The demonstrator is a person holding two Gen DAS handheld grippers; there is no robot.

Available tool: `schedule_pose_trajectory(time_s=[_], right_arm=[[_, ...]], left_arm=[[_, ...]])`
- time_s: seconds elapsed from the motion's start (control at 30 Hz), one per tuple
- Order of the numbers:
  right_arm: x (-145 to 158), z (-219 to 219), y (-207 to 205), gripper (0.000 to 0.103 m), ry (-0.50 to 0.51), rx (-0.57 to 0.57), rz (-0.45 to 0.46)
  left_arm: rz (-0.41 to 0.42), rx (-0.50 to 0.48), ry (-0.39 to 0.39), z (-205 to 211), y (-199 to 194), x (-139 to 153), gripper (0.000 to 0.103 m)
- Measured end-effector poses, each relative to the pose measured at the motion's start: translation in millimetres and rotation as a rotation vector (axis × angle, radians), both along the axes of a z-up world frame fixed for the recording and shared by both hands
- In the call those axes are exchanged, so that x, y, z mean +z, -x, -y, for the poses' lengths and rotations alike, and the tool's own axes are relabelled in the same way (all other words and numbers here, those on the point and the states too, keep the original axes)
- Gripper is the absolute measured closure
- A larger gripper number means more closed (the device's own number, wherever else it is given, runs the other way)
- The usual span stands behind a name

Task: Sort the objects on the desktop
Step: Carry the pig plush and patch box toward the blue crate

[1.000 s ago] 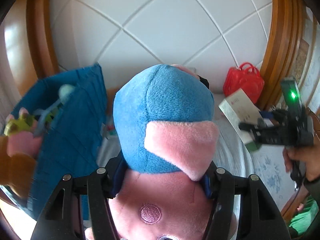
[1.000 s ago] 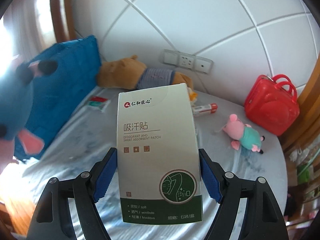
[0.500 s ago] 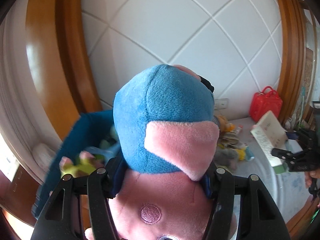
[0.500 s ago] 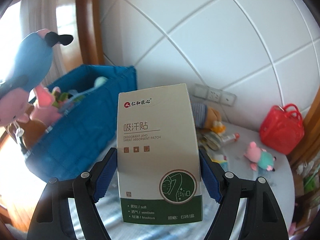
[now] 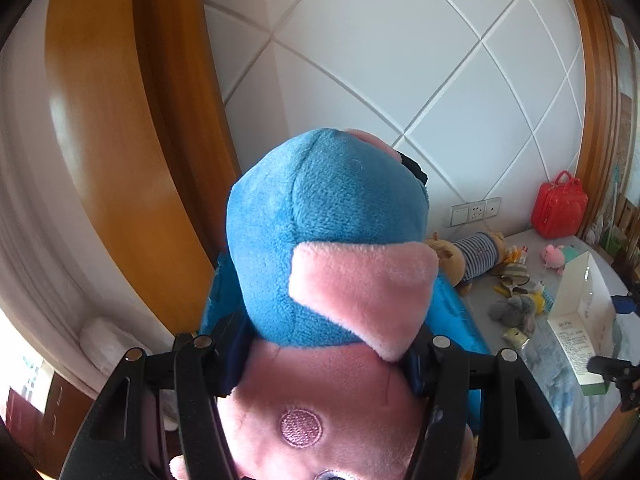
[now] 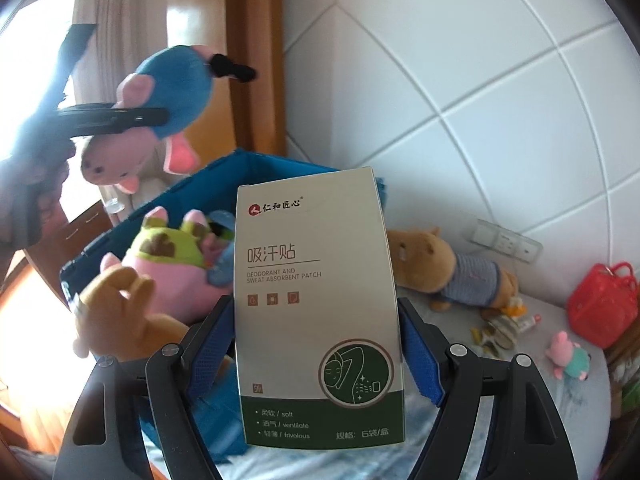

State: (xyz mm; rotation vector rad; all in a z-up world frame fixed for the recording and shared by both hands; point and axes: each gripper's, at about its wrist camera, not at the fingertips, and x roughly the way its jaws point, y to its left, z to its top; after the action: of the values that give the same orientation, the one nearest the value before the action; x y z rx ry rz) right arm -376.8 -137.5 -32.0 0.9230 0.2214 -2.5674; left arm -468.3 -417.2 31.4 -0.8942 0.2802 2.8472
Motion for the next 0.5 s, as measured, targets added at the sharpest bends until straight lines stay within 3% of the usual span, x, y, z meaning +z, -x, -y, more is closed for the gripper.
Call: schedule_pose_trajectory(time_s=[0.4,0.47,0.5], right_arm=[[23.5,93.6,21.9,0.025,-0.029,0.065,-0.004],[25.1,102.2,25.2,0.025,-0.034,0.069,-0.005],[25.6,105.9,27.0,0.025,-0.033,0.071,-0.005]], left_arm=[[0.012,-0.06,-0.012,38.5,60.8,5.8,0.042],[0.009,-0.073,-0.036,41.5,69.1,11.1,0.036],[0.016,-0.079,-0.046,42.8,74.7,13.2,0.026]])
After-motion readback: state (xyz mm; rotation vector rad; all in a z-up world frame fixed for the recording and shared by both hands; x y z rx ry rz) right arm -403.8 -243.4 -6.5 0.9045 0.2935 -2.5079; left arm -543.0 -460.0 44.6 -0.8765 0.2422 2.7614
